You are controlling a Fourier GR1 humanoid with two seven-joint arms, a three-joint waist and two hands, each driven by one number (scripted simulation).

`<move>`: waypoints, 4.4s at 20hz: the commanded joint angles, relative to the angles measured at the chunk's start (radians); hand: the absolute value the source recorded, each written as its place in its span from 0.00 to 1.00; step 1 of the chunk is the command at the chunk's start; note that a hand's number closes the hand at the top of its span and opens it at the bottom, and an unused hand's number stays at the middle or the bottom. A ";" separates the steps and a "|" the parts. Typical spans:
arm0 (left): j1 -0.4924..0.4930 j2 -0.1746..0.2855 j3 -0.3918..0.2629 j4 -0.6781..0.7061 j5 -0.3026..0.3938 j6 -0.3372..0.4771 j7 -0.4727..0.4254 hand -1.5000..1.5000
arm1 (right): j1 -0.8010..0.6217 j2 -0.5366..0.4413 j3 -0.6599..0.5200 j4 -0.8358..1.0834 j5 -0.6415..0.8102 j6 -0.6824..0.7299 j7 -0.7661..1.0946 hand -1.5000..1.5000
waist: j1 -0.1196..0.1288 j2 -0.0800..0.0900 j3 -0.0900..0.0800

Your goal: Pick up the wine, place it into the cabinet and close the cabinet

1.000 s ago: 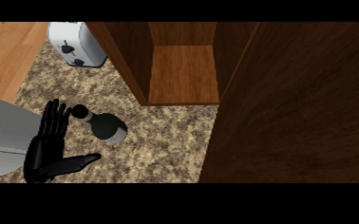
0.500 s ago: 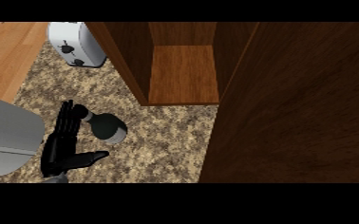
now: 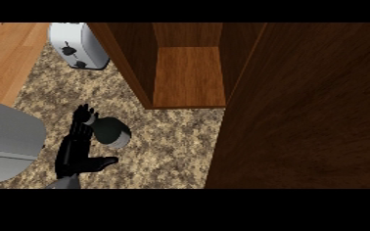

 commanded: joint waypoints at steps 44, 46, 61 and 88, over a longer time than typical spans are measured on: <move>0.107 -0.066 -0.256 -0.313 -0.060 -0.082 0.033 1.00 | 0.208 -0.141 0.149 -0.179 0.125 -0.106 -0.150 0.00 | 0.011 -0.007 0.002; 0.126 -0.104 -0.348 -0.409 -0.030 0.012 0.135 1.00 | 0.157 -0.150 0.058 -0.142 0.076 -0.096 -0.130 0.00 | 0.017 -0.005 0.002; 0.020 -0.106 -0.515 -0.553 -0.029 0.374 0.254 1.00 | 0.263 -0.225 0.068 -0.201 0.021 -0.088 -0.227 0.00 | 0.000 -0.002 0.002; -0.491 -0.106 -0.511 -0.031 0.051 0.551 0.214 1.00 | 0.307 -0.231 0.068 -0.178 -0.043 -0.084 -0.332 0.00 | -0.015 0.005 0.001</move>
